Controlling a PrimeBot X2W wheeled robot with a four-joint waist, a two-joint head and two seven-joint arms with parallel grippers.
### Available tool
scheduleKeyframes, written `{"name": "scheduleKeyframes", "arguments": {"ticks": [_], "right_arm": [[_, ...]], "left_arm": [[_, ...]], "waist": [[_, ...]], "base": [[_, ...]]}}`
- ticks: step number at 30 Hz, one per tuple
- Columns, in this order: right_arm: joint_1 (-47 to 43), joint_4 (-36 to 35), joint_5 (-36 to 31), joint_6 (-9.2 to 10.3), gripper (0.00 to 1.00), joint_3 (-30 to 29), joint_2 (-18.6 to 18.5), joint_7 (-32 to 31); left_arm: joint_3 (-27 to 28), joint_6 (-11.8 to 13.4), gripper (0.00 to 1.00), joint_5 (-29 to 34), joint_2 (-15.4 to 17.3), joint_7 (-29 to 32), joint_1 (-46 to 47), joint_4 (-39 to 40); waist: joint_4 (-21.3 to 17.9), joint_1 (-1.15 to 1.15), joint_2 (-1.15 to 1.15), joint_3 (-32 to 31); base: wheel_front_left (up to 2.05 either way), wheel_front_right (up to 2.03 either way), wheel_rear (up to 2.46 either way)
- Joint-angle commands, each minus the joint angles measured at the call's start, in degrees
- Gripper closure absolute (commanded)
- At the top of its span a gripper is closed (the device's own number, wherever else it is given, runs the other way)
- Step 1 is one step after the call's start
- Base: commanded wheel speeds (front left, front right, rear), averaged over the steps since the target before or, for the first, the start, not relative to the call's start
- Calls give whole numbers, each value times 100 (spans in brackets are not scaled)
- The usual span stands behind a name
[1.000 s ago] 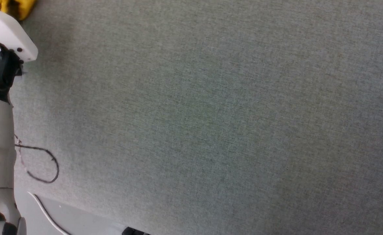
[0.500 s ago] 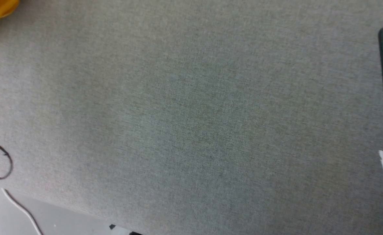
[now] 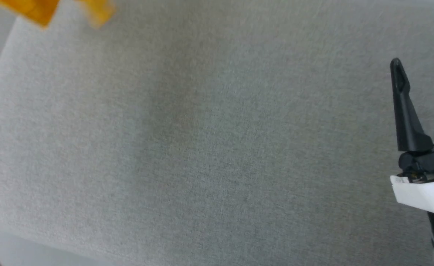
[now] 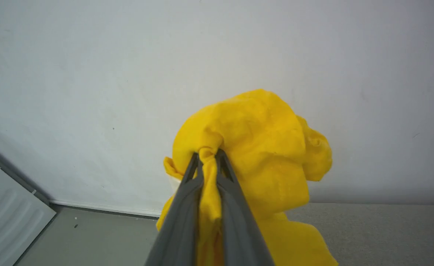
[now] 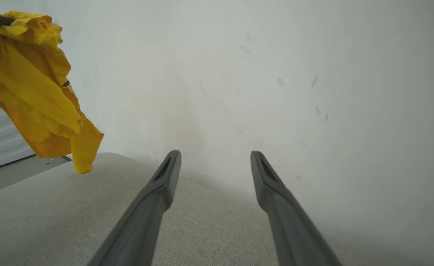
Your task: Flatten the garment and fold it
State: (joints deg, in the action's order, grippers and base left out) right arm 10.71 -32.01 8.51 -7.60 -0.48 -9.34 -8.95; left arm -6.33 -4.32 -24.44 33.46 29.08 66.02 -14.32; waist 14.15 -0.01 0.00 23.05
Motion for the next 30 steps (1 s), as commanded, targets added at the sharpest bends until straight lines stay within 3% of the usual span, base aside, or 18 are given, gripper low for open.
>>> {"name": "scheduleKeyframes", "arguments": {"ticks": [1, 6, 19, 26, 30], "right_arm": [[-94, 77, -35, 11, 0, -50, 77, 87], [-273, 263, -47, 11, 0, -209, 270, 258], [-447, 310, -54, 11, 0, -607, 541, 501], [-399, 307, -4, 11, 0, -841, 594, 609], [-359, 258, 27, 11, 0, -971, 614, 661]], "left_arm": [[-84, -56, 100, -65, -115, 94, 157, 134], [-359, -126, 100, -347, -490, 425, 525, 484], [-1397, -55, 100, -1037, -2004, 1240, 710, 1326], [-1921, 138, 100, -1062, -2479, 1343, 168, 1500], [-2297, 257, 100, -942, -2579, 1286, -467, 1542]], "waist": [[-236, 1, 0, -620], [-489, 1, 0, -939], [-1297, 1, 0, -1033], [-1659, 1, 0, -918], [-1869, 1, 0, -789]], "base": [[0, 0, 0], [0, 0, 0], [0, 0, 0], [0, 0, 0], [0, 0, 0]]}}
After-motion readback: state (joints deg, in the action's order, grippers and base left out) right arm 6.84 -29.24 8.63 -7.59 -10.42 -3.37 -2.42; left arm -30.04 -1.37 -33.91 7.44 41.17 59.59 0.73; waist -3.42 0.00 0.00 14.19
